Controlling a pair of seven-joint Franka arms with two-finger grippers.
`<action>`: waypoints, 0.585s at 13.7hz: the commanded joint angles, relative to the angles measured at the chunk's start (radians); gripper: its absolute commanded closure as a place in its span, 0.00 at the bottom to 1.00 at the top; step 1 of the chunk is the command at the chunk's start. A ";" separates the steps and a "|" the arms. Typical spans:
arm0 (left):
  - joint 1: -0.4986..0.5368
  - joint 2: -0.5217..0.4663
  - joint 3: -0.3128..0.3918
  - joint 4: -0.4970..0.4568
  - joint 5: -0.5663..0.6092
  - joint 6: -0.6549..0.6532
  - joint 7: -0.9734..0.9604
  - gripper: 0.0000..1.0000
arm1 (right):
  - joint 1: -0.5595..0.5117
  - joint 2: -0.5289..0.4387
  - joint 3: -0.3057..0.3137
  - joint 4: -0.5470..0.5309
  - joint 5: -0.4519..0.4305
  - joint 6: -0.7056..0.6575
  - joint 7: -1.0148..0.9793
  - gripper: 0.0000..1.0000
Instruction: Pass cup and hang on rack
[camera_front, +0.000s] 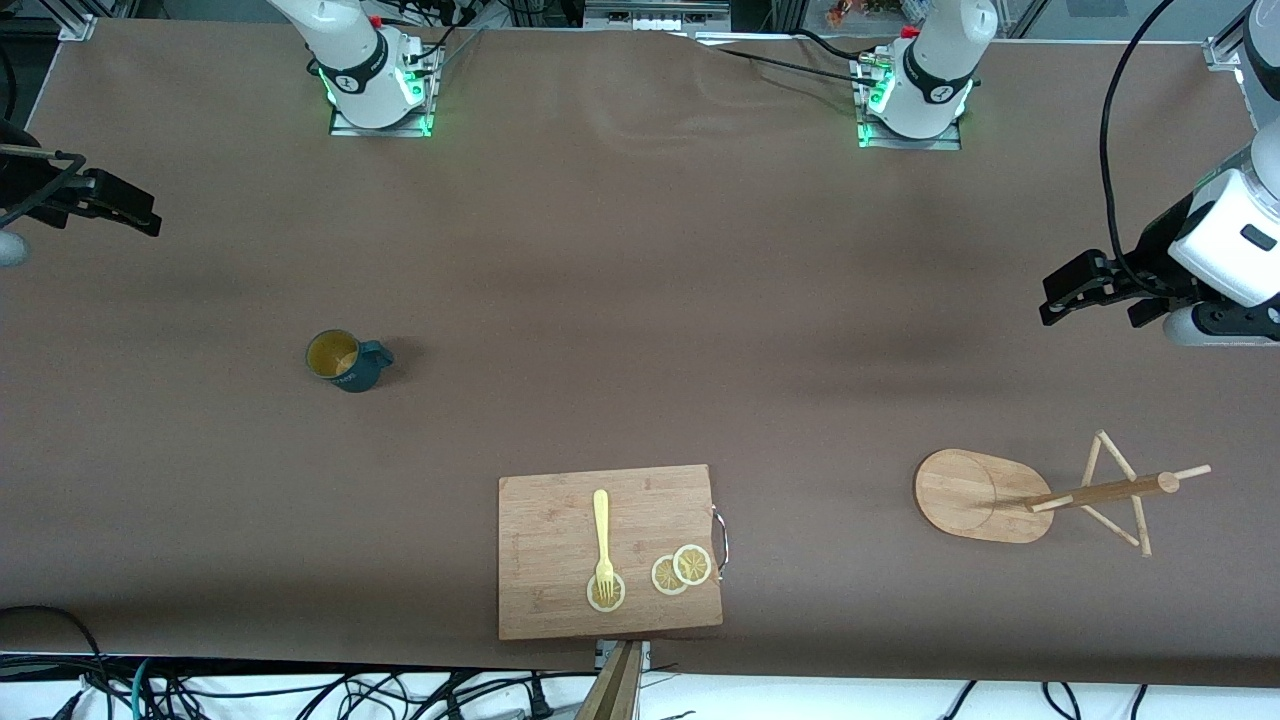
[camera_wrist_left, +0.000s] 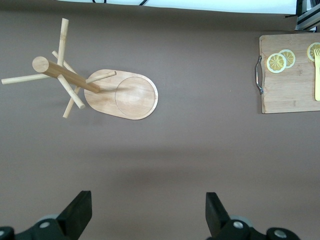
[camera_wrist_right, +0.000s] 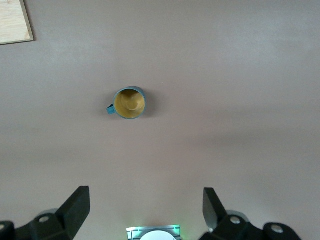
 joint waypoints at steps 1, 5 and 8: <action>0.002 -0.001 0.003 0.004 -0.022 -0.006 0.025 0.00 | -0.009 -0.012 0.005 -0.009 -0.005 -0.002 -0.011 0.00; 0.002 -0.001 0.003 0.004 -0.022 -0.006 0.025 0.00 | -0.009 0.019 0.005 0.034 -0.005 -0.008 -0.014 0.00; 0.002 -0.001 0.003 0.004 -0.022 -0.006 0.025 0.00 | -0.009 0.019 0.005 0.034 -0.006 -0.005 -0.014 0.00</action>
